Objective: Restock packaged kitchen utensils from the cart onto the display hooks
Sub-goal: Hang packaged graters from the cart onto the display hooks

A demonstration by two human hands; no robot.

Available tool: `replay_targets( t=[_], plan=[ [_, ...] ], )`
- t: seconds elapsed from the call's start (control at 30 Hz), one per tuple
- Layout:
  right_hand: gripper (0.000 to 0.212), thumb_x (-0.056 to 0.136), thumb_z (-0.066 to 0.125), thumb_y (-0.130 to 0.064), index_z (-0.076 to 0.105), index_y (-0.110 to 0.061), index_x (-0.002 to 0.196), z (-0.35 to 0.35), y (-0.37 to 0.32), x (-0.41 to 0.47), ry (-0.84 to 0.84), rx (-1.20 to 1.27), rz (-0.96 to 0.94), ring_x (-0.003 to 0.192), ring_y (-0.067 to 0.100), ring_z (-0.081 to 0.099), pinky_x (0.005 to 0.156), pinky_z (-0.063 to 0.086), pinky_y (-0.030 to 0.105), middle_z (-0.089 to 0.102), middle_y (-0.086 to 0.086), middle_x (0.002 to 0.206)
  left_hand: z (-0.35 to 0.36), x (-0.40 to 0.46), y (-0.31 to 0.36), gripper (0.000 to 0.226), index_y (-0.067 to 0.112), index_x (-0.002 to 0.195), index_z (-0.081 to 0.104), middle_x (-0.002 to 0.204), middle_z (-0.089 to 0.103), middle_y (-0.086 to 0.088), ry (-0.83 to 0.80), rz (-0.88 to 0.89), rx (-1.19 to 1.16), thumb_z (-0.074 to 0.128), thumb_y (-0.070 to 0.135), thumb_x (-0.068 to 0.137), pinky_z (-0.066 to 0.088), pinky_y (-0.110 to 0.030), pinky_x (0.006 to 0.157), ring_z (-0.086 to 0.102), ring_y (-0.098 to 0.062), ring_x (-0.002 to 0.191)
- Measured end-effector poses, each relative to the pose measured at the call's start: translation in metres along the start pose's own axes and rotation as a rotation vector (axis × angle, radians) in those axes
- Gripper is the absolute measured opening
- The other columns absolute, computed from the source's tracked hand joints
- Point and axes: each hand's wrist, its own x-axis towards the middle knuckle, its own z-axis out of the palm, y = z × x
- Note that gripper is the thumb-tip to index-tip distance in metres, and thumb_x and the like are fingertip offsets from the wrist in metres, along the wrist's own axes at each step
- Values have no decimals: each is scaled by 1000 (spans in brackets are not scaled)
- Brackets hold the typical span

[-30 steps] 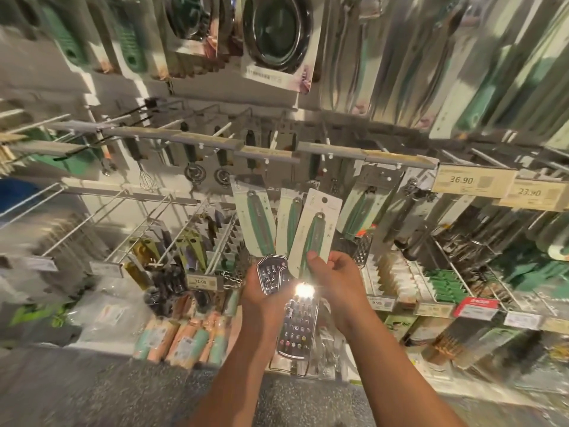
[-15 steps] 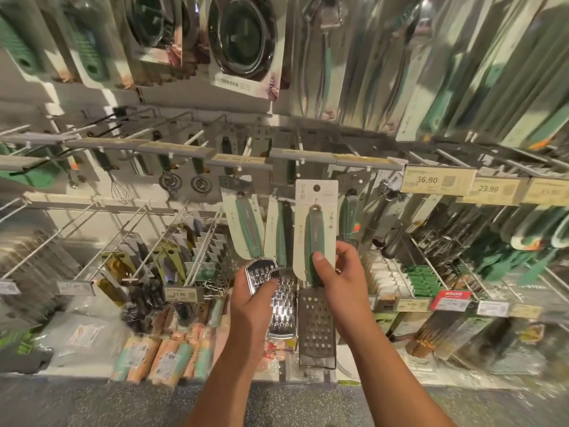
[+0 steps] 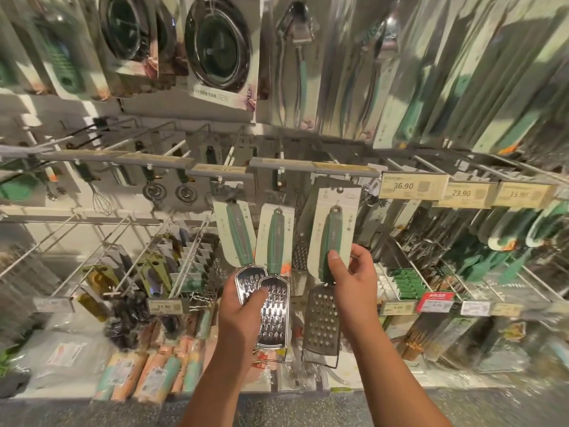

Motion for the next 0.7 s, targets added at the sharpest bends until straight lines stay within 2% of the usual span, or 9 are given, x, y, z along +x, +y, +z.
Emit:
replay_targets(
  t=[0.13, 0.23, 0.33, 0.37, 0.4, 0.47, 0.53, 0.6, 0.7],
  plan=[
    [17, 100, 66, -28, 58, -28, 115, 2, -5, 12, 4, -37, -4, 101, 29, 69, 88, 57, 47, 70, 5, 108, 0, -2, 2, 78, 29, 164, 19, 171, 16, -3, 4, 10, 10, 63, 13, 101, 23, -50, 123, 20, -27, 156],
    [24, 98, 69, -33, 60, -22, 118, 6, -9, 32, 32, -32, 64, 97, 27, 70, 88, 58, 47, 72, 4, 106, -1, -4, 1, 78, 29, 164, 18, 171, 16, -2, 5, 11, 22, 63, 15, 102, 21, -52, 125, 20, -26, 156],
    [31, 95, 73, -35, 64, -13, 115, 8, -7, 49, 57, -43, 140, 86, 22, 66, 74, 53, 35, 72, 5, 104, -3, -6, 1, 78, 28, 164, 17, 171, 16, -2, 15, 10, 32, 63, 16, 102, 21, -52, 124, 20, -26, 156],
    [35, 95, 74, -35, 63, -11, 118, 8, -6, 52, 58, -62, 151, 88, 20, 65, 74, 52, 31, 70, 1, 104, -3, -6, 1, 78, 28, 164, 17, 171, 17, -2, 19, 7, 39, 63, 16, 102, 21, -52, 124, 20, -27, 156],
    [42, 94, 74, -36, 62, -10, 124, 9, -4, 53, 59, -92, 164, 96, 21, 65, 80, 53, 32, 67, -1, 110, -3, -7, 1, 78, 29, 164, 17, 171, 17, -2, 23, 2, 42, 63, 16, 102, 22, -52, 124, 21, -27, 156],
    [61, 95, 73, -40, 50, -11, 143, 10, 2, 56, 43, -125, 207, 121, 27, 59, 102, 49, 42, 59, 3, 134, -4, -6, 1, 78, 28, 164, 18, 172, 16, -2, 20, -7, 28, 63, 16, 101, 21, -52, 124, 20, -26, 156],
    [70, 96, 71, -40, 38, -13, 152, 13, 6, 52, -4, -92, 254, 131, 30, 53, 111, 43, 47, 51, 9, 148, -5, -7, 2, 80, 29, 164, 18, 172, 15, -2, 16, -14, 7, 64, 15, 101, 20, -53, 124, 19, -26, 156],
    [64, 97, 70, -38, 41, -15, 149, 16, 10, 45, -36, -106, 268, 127, 30, 54, 109, 44, 47, 53, 10, 144, -6, -6, 3, 80, 29, 164, 17, 172, 14, -3, 19, -21, -7, 64, 14, 101, 22, -53, 124, 20, -28, 156],
    [32, 99, 67, -35, 62, -12, 120, 19, 10, 30, -119, -144, 301, 105, 26, 64, 91, 50, 43, 68, 7, 119, -5, -8, 3, 80, 32, 163, 21, 171, 18, -3, -7, -7, -15, 66, 15, 100, 24, -52, 123, 24, -27, 155]
  ],
)
